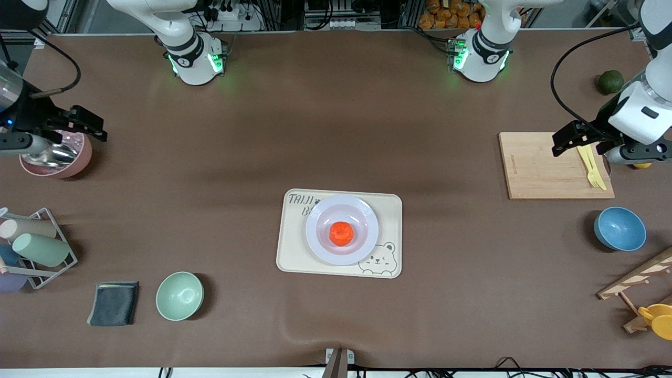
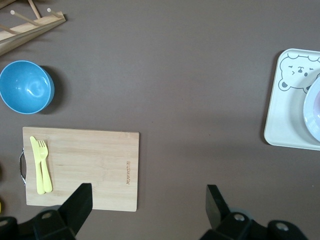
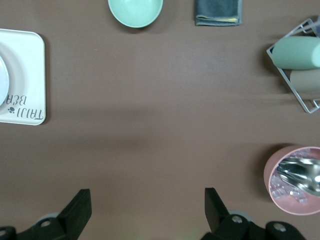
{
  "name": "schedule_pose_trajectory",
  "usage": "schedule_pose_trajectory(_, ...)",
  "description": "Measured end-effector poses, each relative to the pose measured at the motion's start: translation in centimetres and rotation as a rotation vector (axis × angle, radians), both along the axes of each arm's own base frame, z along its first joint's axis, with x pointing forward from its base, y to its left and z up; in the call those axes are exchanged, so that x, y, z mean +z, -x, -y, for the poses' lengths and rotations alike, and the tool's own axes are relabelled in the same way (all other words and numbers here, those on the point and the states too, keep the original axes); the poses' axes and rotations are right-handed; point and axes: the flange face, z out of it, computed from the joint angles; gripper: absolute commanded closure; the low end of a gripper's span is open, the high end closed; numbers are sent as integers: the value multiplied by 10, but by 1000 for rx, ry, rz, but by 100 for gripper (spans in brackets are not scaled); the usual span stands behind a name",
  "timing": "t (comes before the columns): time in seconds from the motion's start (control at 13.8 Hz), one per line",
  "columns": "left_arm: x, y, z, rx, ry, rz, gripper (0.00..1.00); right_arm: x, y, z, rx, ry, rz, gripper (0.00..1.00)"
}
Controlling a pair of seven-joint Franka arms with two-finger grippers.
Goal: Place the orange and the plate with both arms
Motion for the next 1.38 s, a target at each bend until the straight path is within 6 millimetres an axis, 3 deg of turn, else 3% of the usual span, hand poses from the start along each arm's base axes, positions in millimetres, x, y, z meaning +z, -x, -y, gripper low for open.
schedule_pose_trajectory(0.36,1,0,-1,1,0,1,0,0,1,20,-11,-2,0,0)
schedule_pose_trajectory(0.87,1,0,5,-10,0,1,0,16,12,15,9,-3,21,0)
schedule_pose_trajectory(1.16,16,0,2,-4,1,14,0,13,12,16,9,-3,14,0)
schedule_pose_trajectory(1.38,47,3,0,-1,0,0,0,11,12,16,8,-4,11,0)
